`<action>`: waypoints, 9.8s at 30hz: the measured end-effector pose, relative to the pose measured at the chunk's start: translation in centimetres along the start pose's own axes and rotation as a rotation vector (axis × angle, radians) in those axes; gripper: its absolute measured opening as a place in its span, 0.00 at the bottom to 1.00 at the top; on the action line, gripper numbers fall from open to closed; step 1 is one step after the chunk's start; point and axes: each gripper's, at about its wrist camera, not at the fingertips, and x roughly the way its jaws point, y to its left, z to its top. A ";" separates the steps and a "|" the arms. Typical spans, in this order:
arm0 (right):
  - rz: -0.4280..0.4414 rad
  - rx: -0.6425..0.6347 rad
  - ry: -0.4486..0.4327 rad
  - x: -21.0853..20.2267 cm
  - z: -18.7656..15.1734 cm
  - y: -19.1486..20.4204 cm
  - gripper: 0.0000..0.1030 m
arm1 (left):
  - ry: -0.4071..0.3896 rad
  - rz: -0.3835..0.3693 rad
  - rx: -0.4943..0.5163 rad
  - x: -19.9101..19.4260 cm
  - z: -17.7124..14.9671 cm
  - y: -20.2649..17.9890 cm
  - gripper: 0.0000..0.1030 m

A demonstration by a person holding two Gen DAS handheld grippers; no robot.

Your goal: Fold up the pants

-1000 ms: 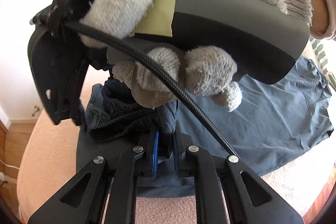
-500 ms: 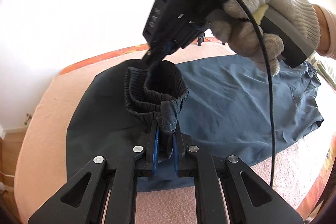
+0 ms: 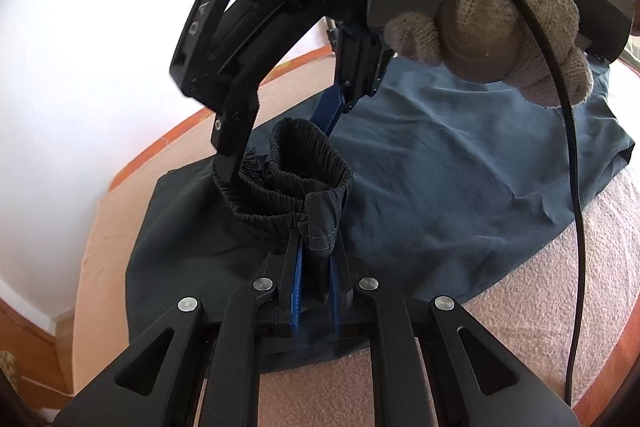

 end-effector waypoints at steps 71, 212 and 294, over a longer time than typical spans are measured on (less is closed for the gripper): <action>-0.244 0.390 -0.386 -30.7 -23.2 -31.0 0.57 | 0.154 -0.273 -0.170 3.3 6.1 -1.6 0.15; -0.174 0.240 -0.594 -36.1 -16.0 -23.8 0.00 | -0.096 -0.800 -0.093 -4.4 24.0 -22.1 0.06; -0.037 0.232 -0.467 -29.7 -25.3 -41.3 0.86 | 0.209 -0.708 -0.585 13.3 19.4 -16.0 0.62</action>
